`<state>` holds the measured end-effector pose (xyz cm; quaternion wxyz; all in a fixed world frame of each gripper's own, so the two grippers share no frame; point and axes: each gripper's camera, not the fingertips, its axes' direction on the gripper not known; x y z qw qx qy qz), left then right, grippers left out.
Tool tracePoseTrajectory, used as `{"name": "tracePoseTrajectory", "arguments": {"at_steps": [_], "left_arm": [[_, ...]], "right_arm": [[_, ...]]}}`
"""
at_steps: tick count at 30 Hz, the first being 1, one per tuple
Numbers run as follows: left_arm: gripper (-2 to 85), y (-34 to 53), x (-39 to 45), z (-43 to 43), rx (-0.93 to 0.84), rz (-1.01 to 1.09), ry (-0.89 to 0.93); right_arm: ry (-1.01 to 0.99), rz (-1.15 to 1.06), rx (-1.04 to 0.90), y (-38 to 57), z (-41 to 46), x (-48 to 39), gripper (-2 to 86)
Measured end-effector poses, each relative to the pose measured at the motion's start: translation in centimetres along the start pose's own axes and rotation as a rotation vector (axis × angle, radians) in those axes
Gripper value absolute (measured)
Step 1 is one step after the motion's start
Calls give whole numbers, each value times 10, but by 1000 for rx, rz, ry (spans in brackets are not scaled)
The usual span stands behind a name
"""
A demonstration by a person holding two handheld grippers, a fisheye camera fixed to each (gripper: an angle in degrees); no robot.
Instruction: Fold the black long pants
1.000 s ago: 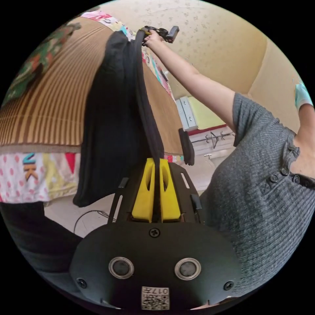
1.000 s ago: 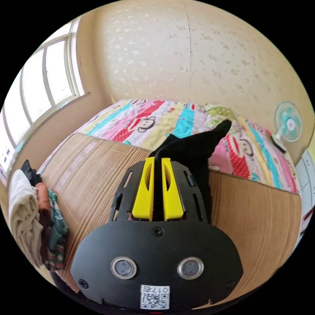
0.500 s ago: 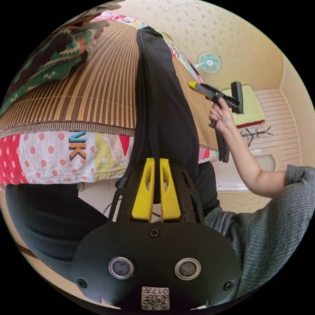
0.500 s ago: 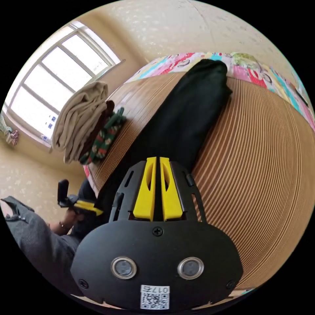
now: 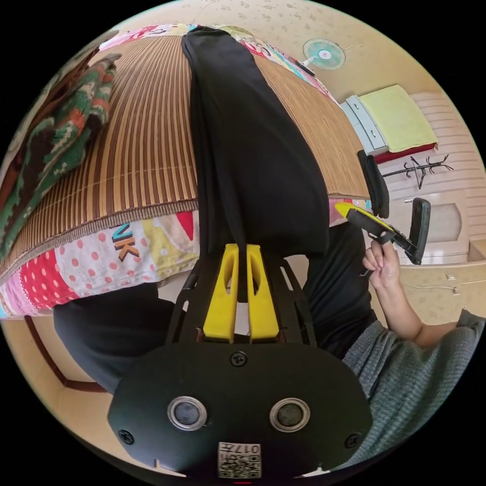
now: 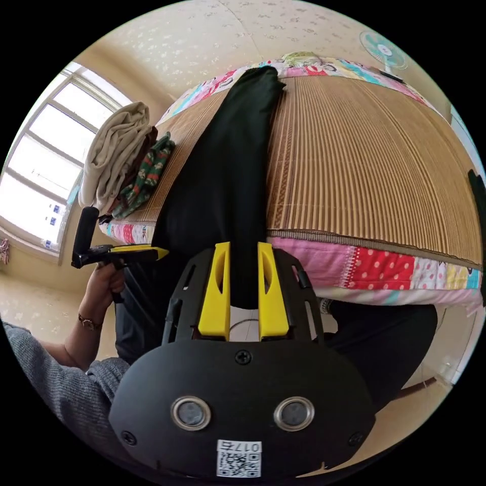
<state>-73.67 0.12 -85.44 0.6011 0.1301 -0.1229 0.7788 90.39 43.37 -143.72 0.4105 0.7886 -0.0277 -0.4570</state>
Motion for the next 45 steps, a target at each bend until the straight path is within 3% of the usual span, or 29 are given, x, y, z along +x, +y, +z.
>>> {"name": "tracePoseTrajectory", "arguments": {"at_steps": [2,5,7,10,14,19,21,23,26,28,31,37,40,45], "left_arm": [[3,-3,9,7,2,-31,-34],[2,-9,18,14,-11,-43,-70],[2,-12,18,14,-26,-23,-59],[0,-12,-1,6,-59,9,99],[0,21,-15,-55,128,169,343],[12,42,-50,-48,120,49,270],[27,39,-59,-24,64,-11,313],[63,38,-54,-10,31,-34,245],[91,45,-49,-22,162,-71,143],[96,41,-57,-22,220,-91,222],[87,17,-68,-1,142,-111,279],[40,0,-19,15,-3,103,68],[39,14,18,31,-113,213,52],[45,56,62,73,-340,339,142]], "right_arm": [[39,13,50,2,-7,8,91],[19,-31,-126,-4,17,19,61],[-39,-69,-124,1,14,19,29],[-91,-60,-73,5,-6,23,17],[-247,-103,24,8,-50,18,15],[-311,-203,-15,12,-52,6,19],[-232,-184,-117,10,-25,6,24],[-140,-138,-150,7,-15,9,34],[-158,-80,-94,-5,-26,15,87],[-162,-86,-73,-15,-30,14,101],[-146,-123,-117,-36,-21,11,93],[-152,-153,-204,-58,-11,3,42],[-96,-205,-217,-47,-34,-4,36],[-67,-366,-479,-5,-47,-6,27]]}}
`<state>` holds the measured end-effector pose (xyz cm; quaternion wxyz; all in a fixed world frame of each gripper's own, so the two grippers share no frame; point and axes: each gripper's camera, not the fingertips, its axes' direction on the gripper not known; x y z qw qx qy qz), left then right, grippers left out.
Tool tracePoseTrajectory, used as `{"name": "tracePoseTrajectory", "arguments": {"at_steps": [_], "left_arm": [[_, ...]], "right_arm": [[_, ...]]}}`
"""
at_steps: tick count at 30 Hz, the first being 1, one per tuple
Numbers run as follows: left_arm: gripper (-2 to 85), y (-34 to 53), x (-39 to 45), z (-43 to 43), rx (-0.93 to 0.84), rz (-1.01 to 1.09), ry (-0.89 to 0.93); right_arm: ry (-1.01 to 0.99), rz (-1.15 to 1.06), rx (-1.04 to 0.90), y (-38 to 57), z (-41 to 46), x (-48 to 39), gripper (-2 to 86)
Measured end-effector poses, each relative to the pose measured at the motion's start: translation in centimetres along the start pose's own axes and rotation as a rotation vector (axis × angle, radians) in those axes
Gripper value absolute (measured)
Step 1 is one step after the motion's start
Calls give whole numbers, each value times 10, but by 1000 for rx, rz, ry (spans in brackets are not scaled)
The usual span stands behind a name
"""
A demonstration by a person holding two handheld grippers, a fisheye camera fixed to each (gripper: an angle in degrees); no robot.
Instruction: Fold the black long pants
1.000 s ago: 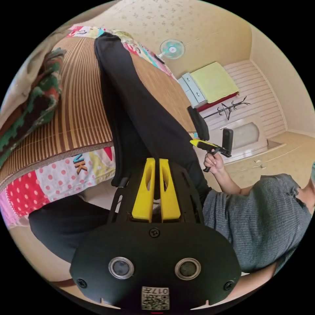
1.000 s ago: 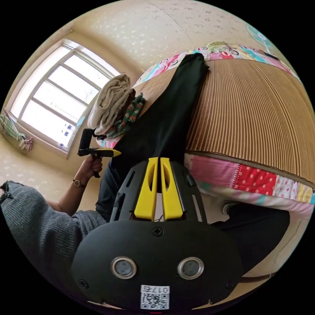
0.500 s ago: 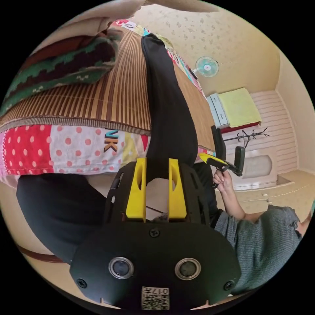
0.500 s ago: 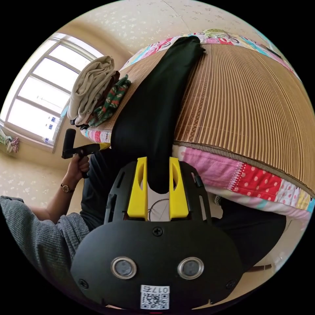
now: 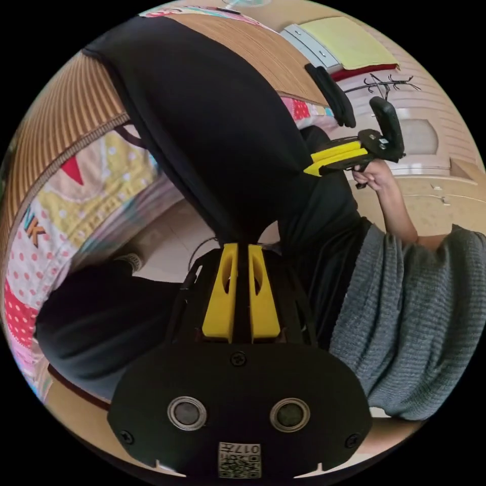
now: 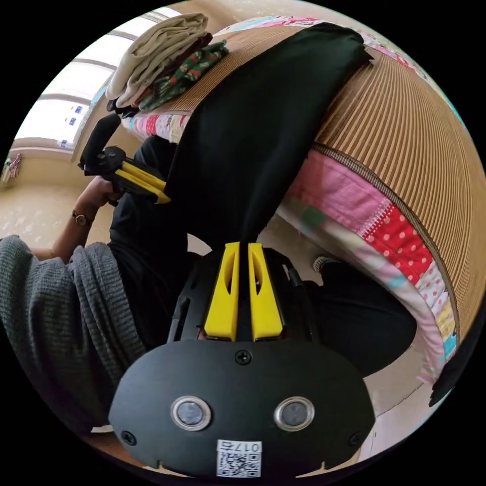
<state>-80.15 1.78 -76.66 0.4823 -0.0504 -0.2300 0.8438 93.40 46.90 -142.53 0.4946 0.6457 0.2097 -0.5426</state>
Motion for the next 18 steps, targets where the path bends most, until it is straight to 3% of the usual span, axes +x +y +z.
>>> {"name": "tracePoseTrajectory", "arguments": {"at_steps": [4,8,12,18], "left_arm": [[69,13,-12,-32,196,-39,217],[123,5,-67,-91,527,-231,234],[148,-26,-98,-108,598,-343,123],[130,-50,-109,-106,617,-368,92]], "right_arm": [[-65,-57,-50,22,-18,10,28],[-256,77,221,18,-72,65,66],[-399,178,472,-8,-106,123,104],[-507,264,464,-62,-105,158,132]]}}
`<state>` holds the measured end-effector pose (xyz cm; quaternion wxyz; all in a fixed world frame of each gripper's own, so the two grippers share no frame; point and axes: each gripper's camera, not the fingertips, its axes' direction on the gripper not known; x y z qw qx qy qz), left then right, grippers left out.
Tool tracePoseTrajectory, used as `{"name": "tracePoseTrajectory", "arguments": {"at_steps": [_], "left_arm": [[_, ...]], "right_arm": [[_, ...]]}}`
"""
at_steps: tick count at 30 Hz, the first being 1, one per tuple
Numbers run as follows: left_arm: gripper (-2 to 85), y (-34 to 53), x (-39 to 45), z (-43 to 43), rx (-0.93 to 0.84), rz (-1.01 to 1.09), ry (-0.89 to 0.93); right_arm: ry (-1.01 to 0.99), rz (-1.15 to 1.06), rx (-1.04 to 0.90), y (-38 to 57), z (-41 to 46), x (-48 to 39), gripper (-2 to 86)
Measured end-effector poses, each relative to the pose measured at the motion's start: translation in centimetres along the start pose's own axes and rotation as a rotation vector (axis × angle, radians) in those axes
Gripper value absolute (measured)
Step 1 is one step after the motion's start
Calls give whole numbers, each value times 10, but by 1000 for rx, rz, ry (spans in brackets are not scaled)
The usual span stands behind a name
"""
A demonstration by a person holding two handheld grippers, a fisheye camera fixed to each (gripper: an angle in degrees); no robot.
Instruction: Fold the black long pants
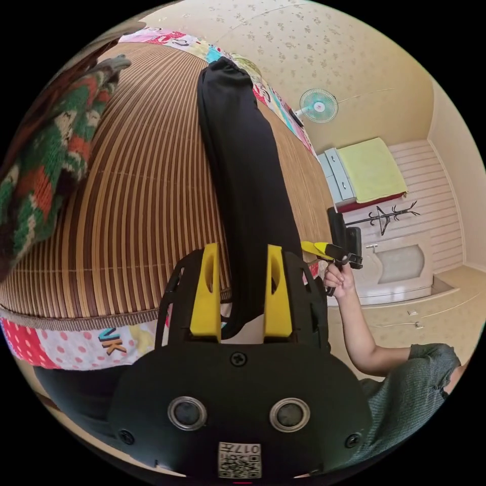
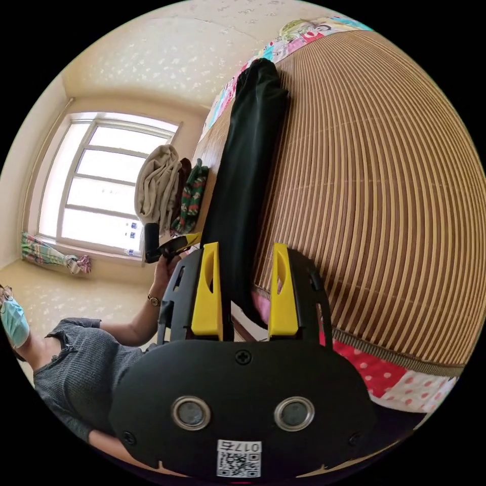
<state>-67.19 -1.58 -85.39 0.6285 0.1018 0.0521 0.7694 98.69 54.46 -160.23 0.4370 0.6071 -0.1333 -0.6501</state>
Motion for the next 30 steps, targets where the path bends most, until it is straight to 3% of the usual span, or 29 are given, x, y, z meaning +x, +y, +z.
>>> {"name": "tracePoseTrajectory", "arguments": {"at_steps": [8,15,17,21,25,30], "left_arm": [[41,15,-43,12,-32,-115,221],[39,103,-1,-65,103,73,520],[39,130,36,-104,189,188,602],[39,151,116,-173,291,397,592],[39,180,216,-255,407,659,554],[40,218,301,-328,524,851,676]], "right_arm": [[-53,3,-66,-19,38,-6,51],[-244,-231,63,52,-22,-60,27],[-306,-307,117,71,-43,-84,25],[-407,-504,251,99,-97,-157,22],[-362,-709,344,119,-148,-241,20],[-345,-1002,466,162,-207,-363,19]]}}
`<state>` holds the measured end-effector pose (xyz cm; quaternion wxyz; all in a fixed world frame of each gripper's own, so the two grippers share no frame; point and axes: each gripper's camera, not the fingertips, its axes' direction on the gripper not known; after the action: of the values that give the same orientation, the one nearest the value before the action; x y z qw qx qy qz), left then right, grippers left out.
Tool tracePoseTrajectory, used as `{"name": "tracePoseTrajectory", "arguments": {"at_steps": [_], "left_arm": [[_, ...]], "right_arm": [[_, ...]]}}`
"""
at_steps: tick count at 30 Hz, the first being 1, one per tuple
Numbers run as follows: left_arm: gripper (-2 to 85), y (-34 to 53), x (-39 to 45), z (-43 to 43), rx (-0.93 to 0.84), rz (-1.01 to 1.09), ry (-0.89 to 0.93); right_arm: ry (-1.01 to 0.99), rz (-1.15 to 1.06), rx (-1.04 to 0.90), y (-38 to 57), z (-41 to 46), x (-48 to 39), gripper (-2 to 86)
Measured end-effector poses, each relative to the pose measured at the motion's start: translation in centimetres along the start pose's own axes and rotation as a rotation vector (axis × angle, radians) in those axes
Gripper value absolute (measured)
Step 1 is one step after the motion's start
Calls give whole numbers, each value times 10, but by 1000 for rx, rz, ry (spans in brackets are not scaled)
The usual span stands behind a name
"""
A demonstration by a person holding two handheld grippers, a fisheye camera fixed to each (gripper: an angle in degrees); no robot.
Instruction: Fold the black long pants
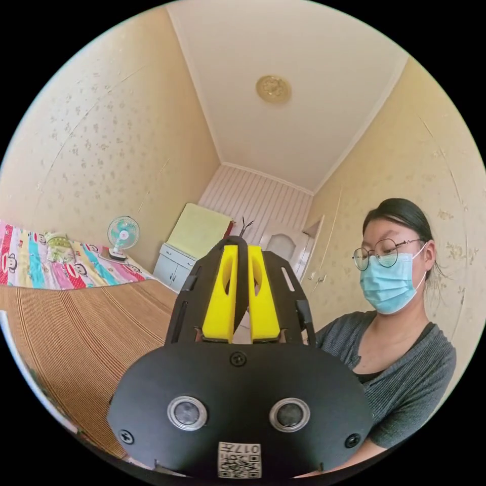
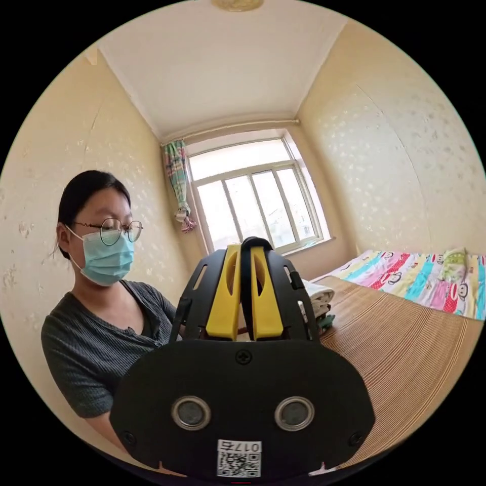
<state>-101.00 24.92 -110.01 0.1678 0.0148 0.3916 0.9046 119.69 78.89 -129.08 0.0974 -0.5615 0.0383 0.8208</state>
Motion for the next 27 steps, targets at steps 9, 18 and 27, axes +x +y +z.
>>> {"name": "tracePoseTrajectory", "arguments": {"at_steps": [9,18,27], "left_arm": [[39,-46,-23,40,-16,-162,42],[39,-4,-265,113,-207,-487,-241],[41,242,-202,123,-478,-417,-236]], "right_arm": [[215,-11,-1,-55,31,-27,15],[596,333,-123,11,92,212,14],[400,450,-227,234,104,194,27]]}}
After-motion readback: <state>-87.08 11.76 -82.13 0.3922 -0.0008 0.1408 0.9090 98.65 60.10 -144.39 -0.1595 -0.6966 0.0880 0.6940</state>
